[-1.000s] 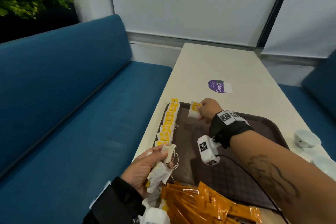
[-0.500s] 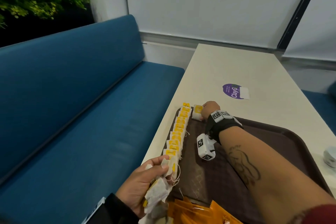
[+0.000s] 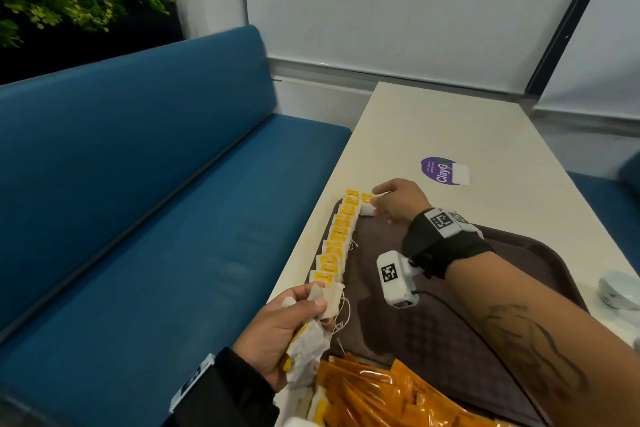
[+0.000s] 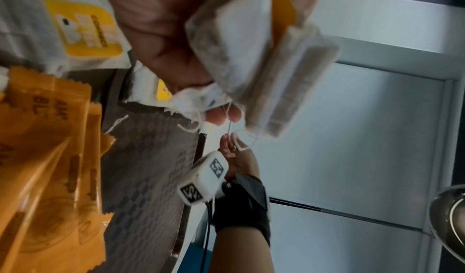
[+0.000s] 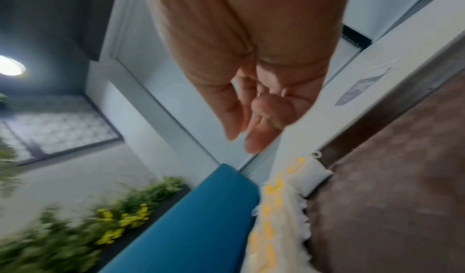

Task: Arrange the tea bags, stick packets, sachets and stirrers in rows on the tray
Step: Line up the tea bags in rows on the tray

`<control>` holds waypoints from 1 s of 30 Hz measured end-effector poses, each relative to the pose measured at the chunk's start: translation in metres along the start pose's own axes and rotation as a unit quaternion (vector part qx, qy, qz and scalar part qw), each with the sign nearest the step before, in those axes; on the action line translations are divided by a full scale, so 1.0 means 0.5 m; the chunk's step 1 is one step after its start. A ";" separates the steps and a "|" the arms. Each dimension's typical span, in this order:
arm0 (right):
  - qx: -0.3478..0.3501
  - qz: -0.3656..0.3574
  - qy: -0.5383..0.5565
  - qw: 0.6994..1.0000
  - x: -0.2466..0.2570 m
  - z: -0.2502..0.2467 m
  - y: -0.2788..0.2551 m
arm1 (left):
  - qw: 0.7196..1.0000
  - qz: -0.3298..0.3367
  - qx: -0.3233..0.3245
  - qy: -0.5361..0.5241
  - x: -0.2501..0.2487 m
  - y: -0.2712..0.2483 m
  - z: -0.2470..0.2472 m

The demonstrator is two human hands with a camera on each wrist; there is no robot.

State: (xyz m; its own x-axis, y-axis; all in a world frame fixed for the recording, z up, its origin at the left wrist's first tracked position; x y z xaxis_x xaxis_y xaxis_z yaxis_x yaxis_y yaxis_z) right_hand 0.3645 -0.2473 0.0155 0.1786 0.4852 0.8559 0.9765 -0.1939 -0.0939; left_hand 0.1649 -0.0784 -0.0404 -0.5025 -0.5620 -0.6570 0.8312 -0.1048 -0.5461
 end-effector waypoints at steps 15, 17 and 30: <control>0.335 -0.207 0.021 0.919 0.056 0.046 -0.337 | 0.999 0.001 0.044 -0.030 0.011 -0.029 0.049; 0.316 -0.235 0.015 0.919 0.056 0.037 -0.339 | 0.997 -0.017 0.062 -0.043 0.016 -0.037 0.061; 0.009 -0.017 -0.020 1.000 -0.026 -0.030 -0.065 | 0.999 -0.026 -0.008 -0.037 0.007 -0.007 0.016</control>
State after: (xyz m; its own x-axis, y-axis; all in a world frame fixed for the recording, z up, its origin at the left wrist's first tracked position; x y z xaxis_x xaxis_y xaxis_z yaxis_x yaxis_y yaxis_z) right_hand 0.3286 -0.2599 0.0149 0.1501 0.5242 0.8383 0.9839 -0.1625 -0.0745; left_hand 0.1622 -0.0867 -0.0365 -0.5251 -0.6157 -0.5875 0.8001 -0.1218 -0.5874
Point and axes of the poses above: each hand's wrist, its own y-axis towards the middle knuckle, its own z-axis out of the palm, x = y × z, the point moved 9 cm from there along y, towards the middle knuckle, and after that the axes turned 9 degrees about -x, right-handed, at the moved point
